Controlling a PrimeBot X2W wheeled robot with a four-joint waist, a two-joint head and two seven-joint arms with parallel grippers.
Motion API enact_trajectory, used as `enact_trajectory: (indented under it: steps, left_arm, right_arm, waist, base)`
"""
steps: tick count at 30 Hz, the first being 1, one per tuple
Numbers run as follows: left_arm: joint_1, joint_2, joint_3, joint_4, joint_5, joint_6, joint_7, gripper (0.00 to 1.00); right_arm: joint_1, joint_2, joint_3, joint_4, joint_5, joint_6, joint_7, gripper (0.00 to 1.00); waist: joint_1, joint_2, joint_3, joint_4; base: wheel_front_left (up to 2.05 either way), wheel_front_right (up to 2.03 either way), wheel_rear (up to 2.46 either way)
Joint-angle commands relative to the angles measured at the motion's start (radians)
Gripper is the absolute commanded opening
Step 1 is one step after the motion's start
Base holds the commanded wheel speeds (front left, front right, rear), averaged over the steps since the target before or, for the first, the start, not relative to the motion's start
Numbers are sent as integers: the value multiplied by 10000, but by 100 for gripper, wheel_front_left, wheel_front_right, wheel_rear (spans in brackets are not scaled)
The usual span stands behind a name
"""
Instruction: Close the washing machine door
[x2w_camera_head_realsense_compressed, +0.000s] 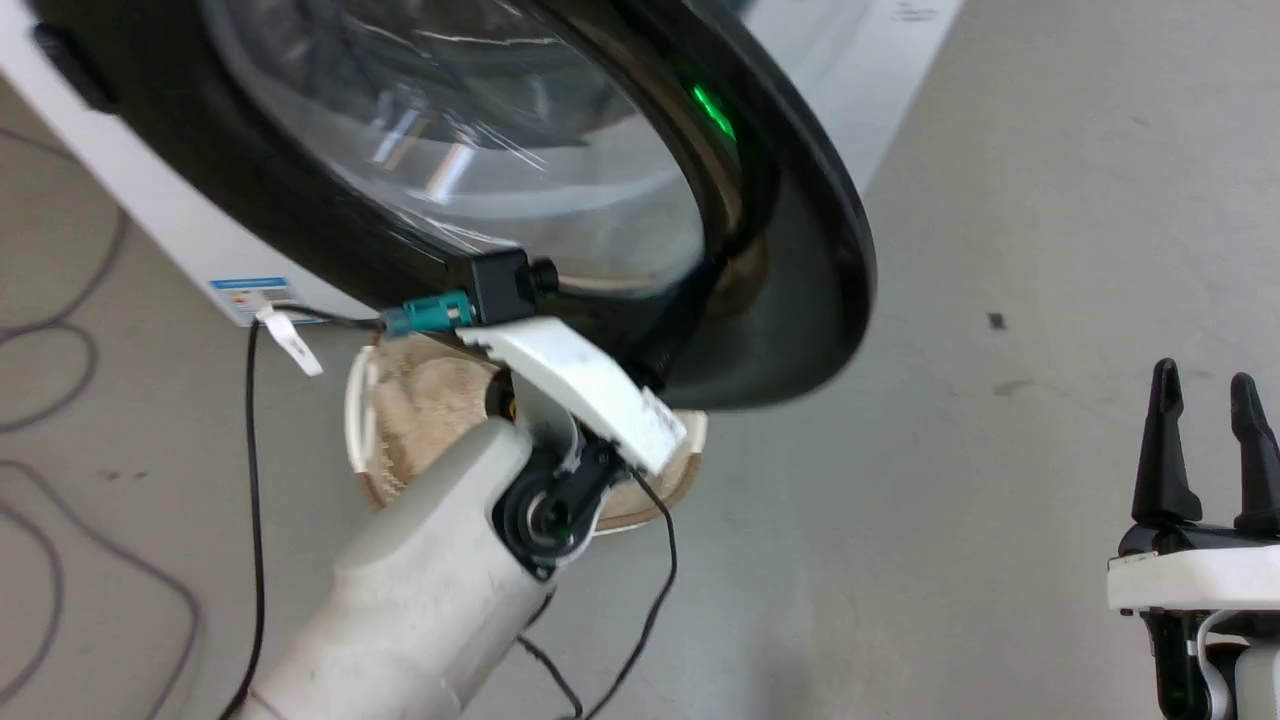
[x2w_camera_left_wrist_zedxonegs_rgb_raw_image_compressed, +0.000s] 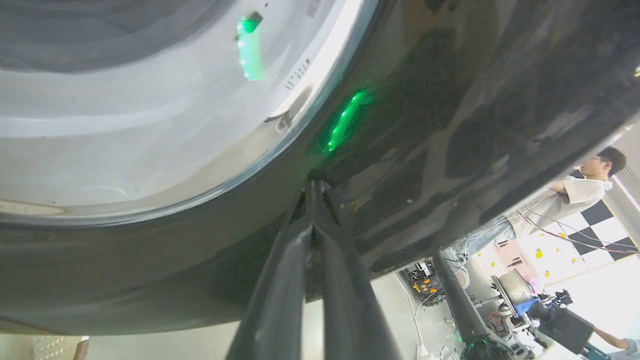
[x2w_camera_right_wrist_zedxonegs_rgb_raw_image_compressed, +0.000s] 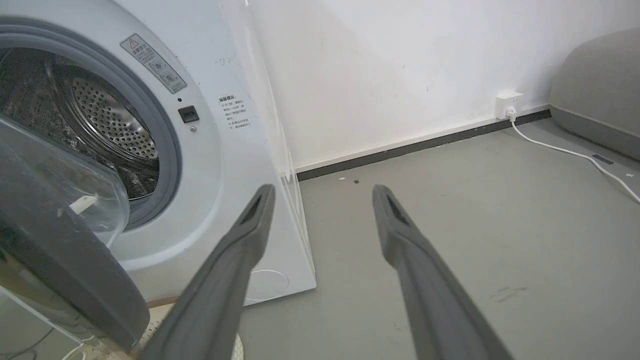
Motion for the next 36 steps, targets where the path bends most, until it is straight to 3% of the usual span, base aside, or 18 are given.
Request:
enact_trajectory:
  steps: [1, 7, 13, 16, 18, 20, 21, 24, 28, 32, 36]
  left_arm:
    - [-398, -56, -93, 358, -130, -46, -191, 0]
    - [-975, -51, -503, 1218, -314, -46, -724, 0]
    - [-992, 81, -825, 1589, -194, -46, -1342, 0]
    - [-870, 183, -764, 1850, 272, -46, -1525, 0]
    - [-928, 336, -286, 2014, 1286, 61, -1560, 0]
    - [-784, 364, 555, 1750, 2692, 459, -1565, 49]
    - [-632, 359, 1051, 1467, 3458, 769, -1566, 99]
    - [64, 299, 2323, 284, 5710, 1610, -1568, 100]
    - [1061, 286, 3416, -1149, 8078, 2395, -1570, 100]
    - [1987, 211, 4257, -2171, 9487, 2921, -1570, 100]
    - [2682, 188, 4698, -2708, 10222, 3177, -1570, 100]
  right_arm:
    - [-183, -3, 24, 25, 141, 8, -44, 100]
    - [-220, -3, 81, 29, 225, 8, -44, 100]
    - [-101, -3, -14, -52, 103, 8, -44, 100]
    - [-9, -3, -55, -230, -11, 8, -44, 100]
    - [31, -3, -154, -398, -78, 8, -44, 100]
    - [16, -3, -282, -601, -127, 8, -44, 100]
    - [-10, -3, -339, -721, -162, 8, -44, 100]
    - [-148, -3, -521, -1084, -228, 8, -44, 100]
    - [-370, -3, -517, -1673, -405, 8, -44, 100]
    - [-617, -3, -310, -2345, -595, 8, -44, 100]
    - [-797, -3, 46, -2818, -673, 8, -44, 100]
  waist:
    - [0, 0, 177, -333]
    - [0, 0, 224, -694]
    - [0, 0, -93, -616]
    - [0, 0, -366, -450]
    - [0, 0, -526, -286]
    - [0, 0, -658, -116]
    - [0, 0, -715, -29]
    - [0, 0, -892, 236]
    - [0, 0, -1137, 555]
    - [0, 0, -1355, 883]
    - [0, 0, -1489, 1109]
  base:
    - [0, 0, 0]
    - [0, 0, 0]
    - [0, 0, 0]
    - [0, 0, 0]
    - [0, 0, 0]
    - [0, 0, 0]
    - [0, 0, 0]
    - [0, 0, 0]
    - [0, 0, 0]
    - [0, 0, 0]
    - [0, 0, 0]
